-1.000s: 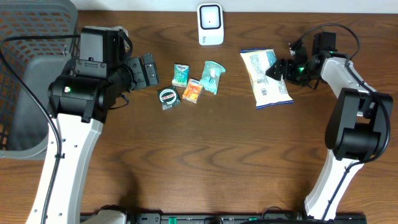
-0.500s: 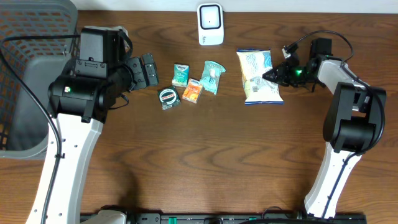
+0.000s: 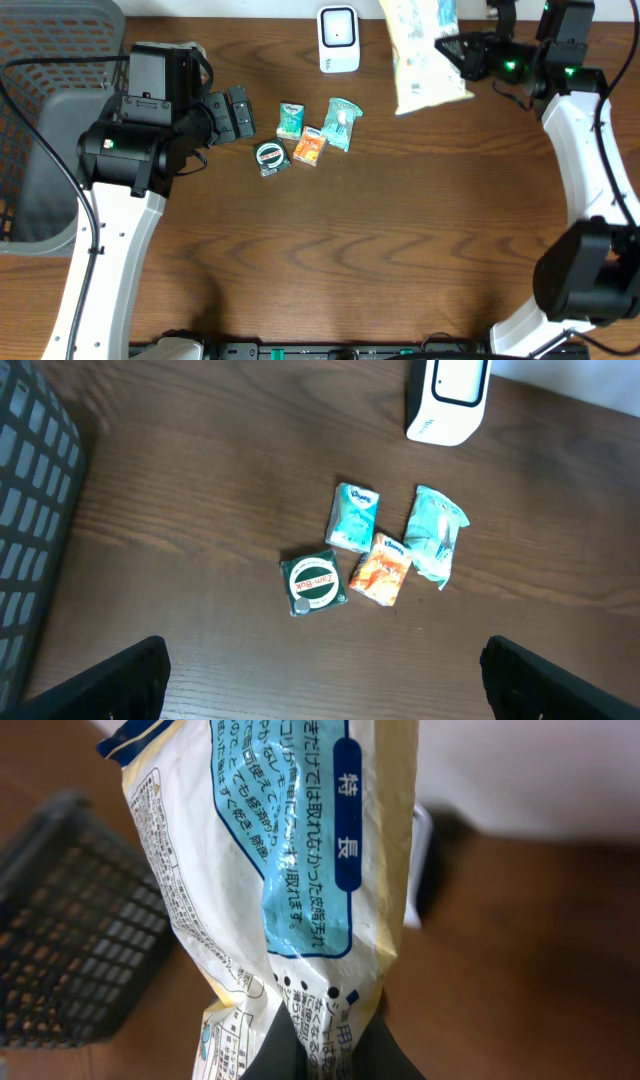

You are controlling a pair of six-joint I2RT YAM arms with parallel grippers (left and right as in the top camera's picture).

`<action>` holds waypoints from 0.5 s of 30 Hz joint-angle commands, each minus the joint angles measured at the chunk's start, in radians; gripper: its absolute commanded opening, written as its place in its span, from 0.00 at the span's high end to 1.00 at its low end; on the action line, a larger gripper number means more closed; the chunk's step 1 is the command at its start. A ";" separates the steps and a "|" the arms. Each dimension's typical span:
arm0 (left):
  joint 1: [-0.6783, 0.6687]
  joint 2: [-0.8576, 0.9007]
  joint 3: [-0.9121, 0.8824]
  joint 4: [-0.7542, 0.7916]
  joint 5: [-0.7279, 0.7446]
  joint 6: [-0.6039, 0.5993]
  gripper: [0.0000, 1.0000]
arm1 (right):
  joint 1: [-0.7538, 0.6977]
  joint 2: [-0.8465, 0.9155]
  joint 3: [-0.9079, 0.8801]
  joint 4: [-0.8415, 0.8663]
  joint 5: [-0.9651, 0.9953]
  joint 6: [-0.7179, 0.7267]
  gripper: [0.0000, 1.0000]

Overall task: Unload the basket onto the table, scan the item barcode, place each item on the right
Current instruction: 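Lift the snack bag and hold it up toward the scanner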

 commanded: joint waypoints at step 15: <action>0.002 -0.001 0.008 -0.003 -0.013 0.006 0.02 | 0.210 -0.027 0.012 0.127 -0.032 0.353 0.99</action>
